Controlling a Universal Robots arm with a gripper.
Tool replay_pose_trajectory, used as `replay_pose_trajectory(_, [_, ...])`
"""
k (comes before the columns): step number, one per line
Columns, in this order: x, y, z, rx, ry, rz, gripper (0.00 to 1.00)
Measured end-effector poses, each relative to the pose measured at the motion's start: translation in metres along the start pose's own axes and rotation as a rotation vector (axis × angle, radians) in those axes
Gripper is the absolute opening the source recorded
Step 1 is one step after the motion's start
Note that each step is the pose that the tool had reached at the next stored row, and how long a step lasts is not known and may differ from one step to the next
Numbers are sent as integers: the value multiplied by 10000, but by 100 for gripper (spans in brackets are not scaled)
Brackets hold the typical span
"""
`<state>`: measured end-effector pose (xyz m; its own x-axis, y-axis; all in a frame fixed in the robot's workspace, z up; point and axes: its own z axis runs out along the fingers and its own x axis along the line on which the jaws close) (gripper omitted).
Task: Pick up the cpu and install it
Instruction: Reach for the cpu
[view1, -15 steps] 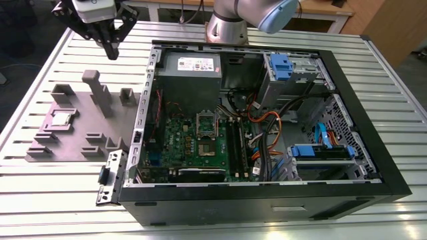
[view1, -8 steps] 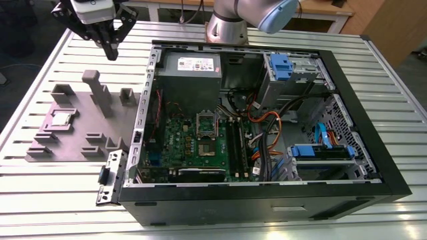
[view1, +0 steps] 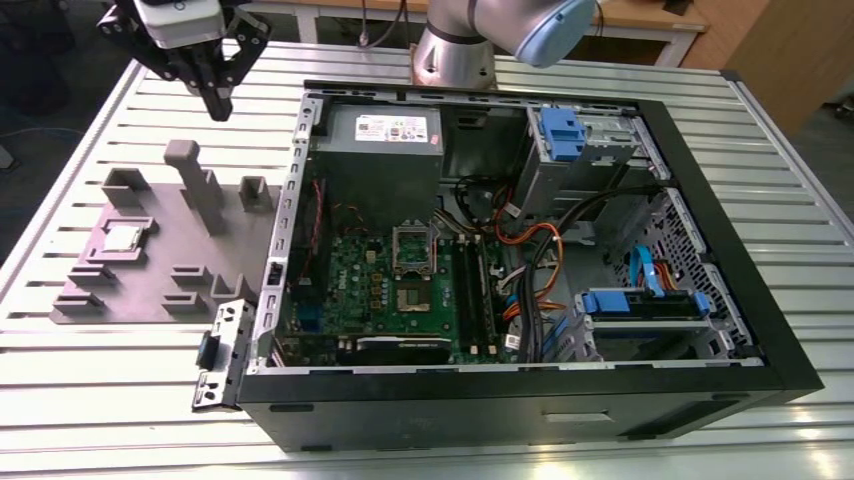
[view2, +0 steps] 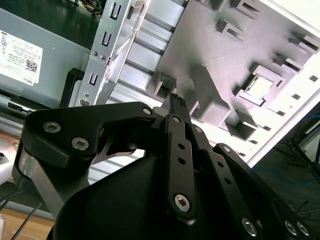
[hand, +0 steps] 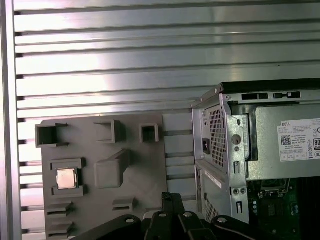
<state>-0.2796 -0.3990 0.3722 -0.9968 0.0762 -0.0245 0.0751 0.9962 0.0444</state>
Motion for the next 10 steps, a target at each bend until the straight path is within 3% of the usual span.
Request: replay_pose_trajectory(10, [50,-4,10,-1,0,0,11])
